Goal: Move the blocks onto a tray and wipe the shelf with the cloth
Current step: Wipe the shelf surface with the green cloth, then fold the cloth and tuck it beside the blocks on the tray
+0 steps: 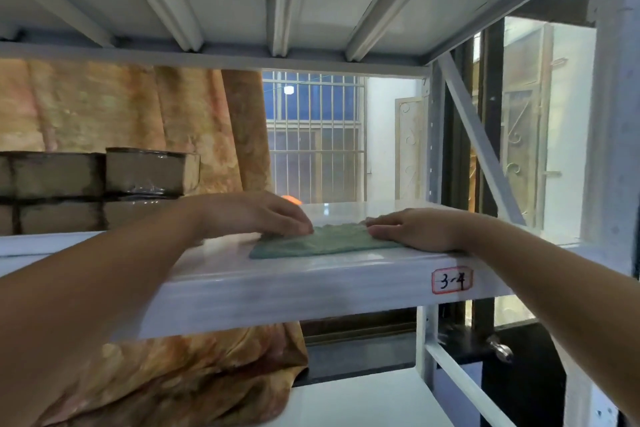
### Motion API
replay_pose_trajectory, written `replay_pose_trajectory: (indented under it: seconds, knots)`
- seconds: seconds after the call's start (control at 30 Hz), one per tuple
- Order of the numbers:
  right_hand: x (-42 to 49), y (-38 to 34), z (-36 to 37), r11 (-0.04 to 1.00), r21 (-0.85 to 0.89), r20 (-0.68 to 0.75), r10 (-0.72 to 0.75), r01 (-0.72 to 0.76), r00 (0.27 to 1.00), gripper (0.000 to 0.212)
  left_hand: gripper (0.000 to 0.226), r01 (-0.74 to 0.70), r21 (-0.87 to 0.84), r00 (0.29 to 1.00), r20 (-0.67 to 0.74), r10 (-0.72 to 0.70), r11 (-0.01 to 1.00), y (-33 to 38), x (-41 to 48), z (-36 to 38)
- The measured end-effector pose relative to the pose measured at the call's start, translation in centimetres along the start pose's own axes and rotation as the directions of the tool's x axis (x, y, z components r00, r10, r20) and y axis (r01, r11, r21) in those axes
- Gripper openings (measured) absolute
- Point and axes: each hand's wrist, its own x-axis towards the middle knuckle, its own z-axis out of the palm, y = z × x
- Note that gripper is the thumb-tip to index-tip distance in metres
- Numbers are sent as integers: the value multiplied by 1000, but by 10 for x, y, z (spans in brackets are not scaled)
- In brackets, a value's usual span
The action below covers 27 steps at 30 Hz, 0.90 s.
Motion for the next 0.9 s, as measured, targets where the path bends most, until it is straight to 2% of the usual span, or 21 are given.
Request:
replay_pose_trajectory:
  seconds: [0.07,0.13,0.2,0.27,0.33,0.43,0.5,0.57,0.63,0.7,0.77,0.9]
  knots:
    - [-1,6,0,1000,4,-13,22,-22,1000,55,42,39,29,990,133,-43,999,3,-7,-3]
    - [-3,8,-3,1000,1,-1,25,-25,1000,57,45,78,141,980,173,-102,987,5,-9,-2]
    - [-6,7,-10,999,39,-10,3,-2,1000,58,41,82,200,988,112,-106,976,6,-9,0]
    - [-9,7,-18,992,123,-25,-36,38,999,57,28,65,177,998,9,-68,982,6,-8,3]
    - [-12,12,-23,986,140,-22,-88,90,996,47,17,39,182,998,-60,-28,983,6,-9,2]
    - [-15,20,-23,985,91,-57,-139,144,989,27,22,50,242,999,-18,-47,969,6,-17,1]
    - [-17,25,-23,980,115,-95,-149,160,984,22,19,52,281,998,-43,-42,958,3,-22,2]
    - [-21,28,-23,976,134,-79,-163,173,983,15,10,24,375,986,-162,39,927,1,-24,8]
    - [-26,28,-23,980,82,-40,-181,183,983,8,10,25,508,960,-251,120,861,4,-24,15]
    - [-32,27,-23,983,41,-22,-176,176,984,17,16,48,651,941,-283,184,757,9,-21,21]
    - [-38,26,-26,988,27,-22,-153,154,988,29,17,91,712,926,-318,204,696,15,-19,21]
    - [-43,25,-31,982,-131,-28,-144,139,989,42,17,114,565,921,-368,126,817,18,-23,12]
